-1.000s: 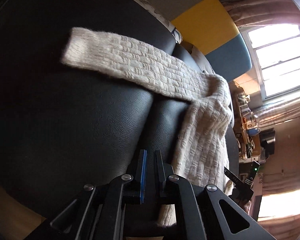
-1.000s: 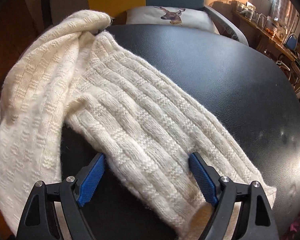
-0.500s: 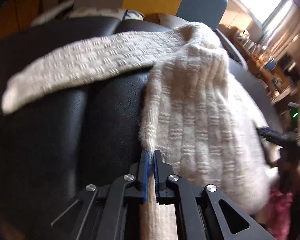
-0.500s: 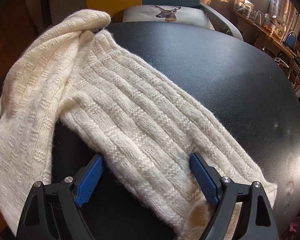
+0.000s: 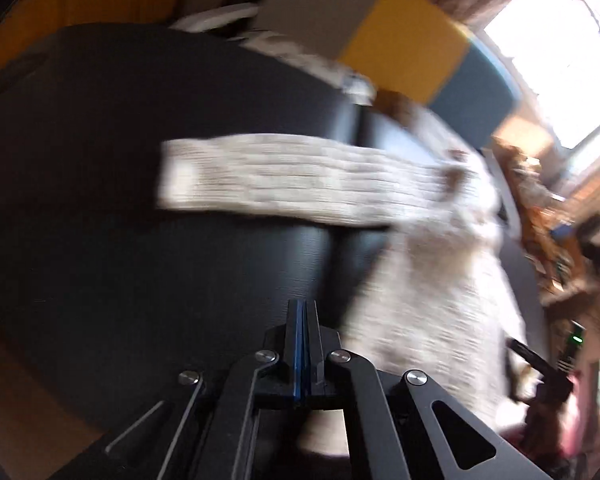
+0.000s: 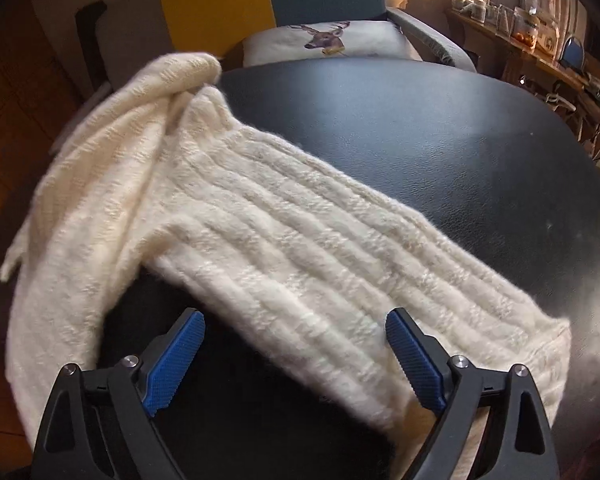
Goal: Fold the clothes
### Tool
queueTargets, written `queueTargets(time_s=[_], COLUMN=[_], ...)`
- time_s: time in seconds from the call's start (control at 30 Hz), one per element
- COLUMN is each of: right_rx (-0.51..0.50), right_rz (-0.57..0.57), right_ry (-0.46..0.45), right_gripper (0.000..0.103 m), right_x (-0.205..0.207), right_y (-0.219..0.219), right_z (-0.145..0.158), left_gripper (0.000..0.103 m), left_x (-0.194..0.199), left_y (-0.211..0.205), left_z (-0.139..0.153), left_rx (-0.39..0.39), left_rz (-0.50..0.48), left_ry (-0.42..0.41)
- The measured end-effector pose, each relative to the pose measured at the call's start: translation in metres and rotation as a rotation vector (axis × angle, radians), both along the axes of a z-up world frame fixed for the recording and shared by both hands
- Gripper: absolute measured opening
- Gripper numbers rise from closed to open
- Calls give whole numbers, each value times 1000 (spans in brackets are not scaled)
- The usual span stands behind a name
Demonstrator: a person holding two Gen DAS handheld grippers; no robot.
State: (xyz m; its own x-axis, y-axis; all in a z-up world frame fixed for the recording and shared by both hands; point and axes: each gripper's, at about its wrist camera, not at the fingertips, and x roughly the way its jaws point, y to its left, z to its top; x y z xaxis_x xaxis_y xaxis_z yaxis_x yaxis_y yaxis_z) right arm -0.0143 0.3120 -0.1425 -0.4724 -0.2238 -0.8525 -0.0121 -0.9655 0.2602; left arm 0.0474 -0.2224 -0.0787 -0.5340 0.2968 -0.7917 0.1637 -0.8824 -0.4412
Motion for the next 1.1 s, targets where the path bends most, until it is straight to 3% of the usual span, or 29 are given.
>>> queueTargets(time_s=[0.13,0.17,0.23,0.3,0.4,0.57,0.63,0.67,0.7,0.73,0.8,0.87,0.97,1.0,1.1], right_rx=[-302,-363,-417,-400,-380,-354,-358,-361,-364,-366,-370,-389,-512,-560,-703], right_rz=[-48,-61,-81,-87,-79,-62,-63,-64,-63,-63,-65,-66,-42,-31,3], right_ry=[2,5,1,-4,-12,0,4,5,7,8,8,7,-7,-15,-39], right_gripper=[94,94,94,94,94,94,94,94,94,94,94,94,94,94,94], right_x=[30,42,50,59,69,69,71,71,71,72,74,76,74,71,63], right_y=[18,2,-18,-22,-24,-32,-32,-31,-31,-31,-30,-31,-38,-42,-55], right_z=[-1,1,1,1,-1,-7,-7,-7,-7,-7,-6,-6,-8,-9,-12], left_gripper=[8,10,24,32,35,51,49,44,33,22,12,10,9,9,7], left_x=[0,2,9,16,23,30,32,33,32,25,9,-4,-13,-15,-21], left_y=[90,113,162,205,250,293,285,282,277,267,240,204,141,119,67], left_z=[16,18,21,21,12,-25,-27,-29,-29,-26,-21,-12,-3,0,-4], left_rx=[-6,7,22,-37,-178,-555,-524,-508,-482,-413,-240,-54,226,289,364], left_rz=[-319,-407,-586,-716,-824,-910,-893,-884,-871,-840,-762,-654,-477,-414,-244], left_ry=[45,44,27,20,-24,-61,-45,-37,-33,-50,-93,-99,-63,-39,-19])
